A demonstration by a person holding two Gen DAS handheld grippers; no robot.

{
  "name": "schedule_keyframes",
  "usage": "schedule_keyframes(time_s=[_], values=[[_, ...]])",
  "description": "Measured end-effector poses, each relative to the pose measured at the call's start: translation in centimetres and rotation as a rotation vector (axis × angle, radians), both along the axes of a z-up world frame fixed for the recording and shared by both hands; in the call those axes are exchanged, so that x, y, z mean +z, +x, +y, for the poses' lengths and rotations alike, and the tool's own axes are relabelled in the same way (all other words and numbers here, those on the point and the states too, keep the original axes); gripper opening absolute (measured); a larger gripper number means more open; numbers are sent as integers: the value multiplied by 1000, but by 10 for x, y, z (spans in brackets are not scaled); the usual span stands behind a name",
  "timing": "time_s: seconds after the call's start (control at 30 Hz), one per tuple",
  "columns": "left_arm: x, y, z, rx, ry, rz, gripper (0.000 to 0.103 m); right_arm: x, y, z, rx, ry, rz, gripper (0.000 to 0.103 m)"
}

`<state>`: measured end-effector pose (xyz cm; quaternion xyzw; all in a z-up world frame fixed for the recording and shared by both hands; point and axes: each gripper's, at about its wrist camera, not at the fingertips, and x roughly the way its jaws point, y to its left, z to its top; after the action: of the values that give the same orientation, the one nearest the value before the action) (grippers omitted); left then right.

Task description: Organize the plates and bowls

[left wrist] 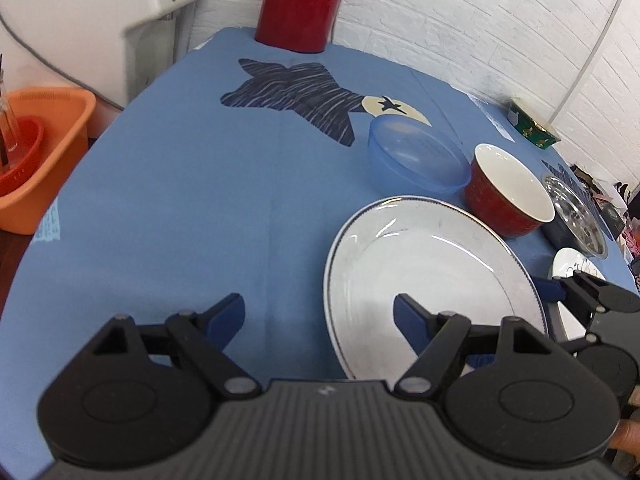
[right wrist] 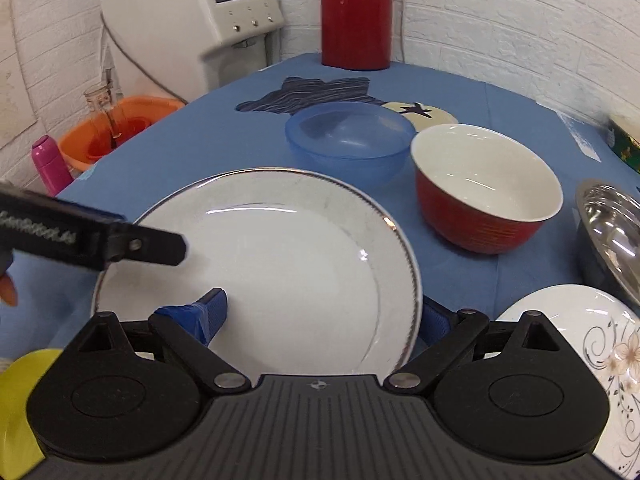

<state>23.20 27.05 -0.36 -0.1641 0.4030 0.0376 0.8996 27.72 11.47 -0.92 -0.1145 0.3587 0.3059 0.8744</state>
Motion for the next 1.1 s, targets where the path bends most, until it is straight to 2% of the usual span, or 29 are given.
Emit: schedule_keyframes(time_s=[0.27, 0.33, 0.4, 0.47, 0.5, 0.57, 0.63, 0.9, 1.1], values=[[-5, 6, -19, -31, 120, -4, 75, -5, -20, -4, -8, 46, -46, 85], [-6, 6, -25, -34, 167, -7, 70, -6, -21, -4, -17, 59, -56, 86], [-5, 6, -29, -53, 166, -13, 66, -7, -21, -3, -24, 64, -62, 86], [-3, 6, -35, -86, 167, -21, 49, -6, -19, -1, -38, 63, -46, 86], [-2, 7, -37, -72, 169, -14, 49, -5, -17, -1, -50, 70, -38, 86], [-1, 10, -36, -54, 141, -6, 41, -1, -14, -3, -85, 107, 0, 86], [1, 14, -33, -31, 118, 10, 40, 3, -11, -2, -110, 136, 29, 86], [31, 7, -40, -25, 162, -50, 40, 24, -21, -3, -129, 164, -41, 86], [33, -7, -42, -30, 138, -52, 40, 29, -36, -9, -136, 172, -56, 86]])
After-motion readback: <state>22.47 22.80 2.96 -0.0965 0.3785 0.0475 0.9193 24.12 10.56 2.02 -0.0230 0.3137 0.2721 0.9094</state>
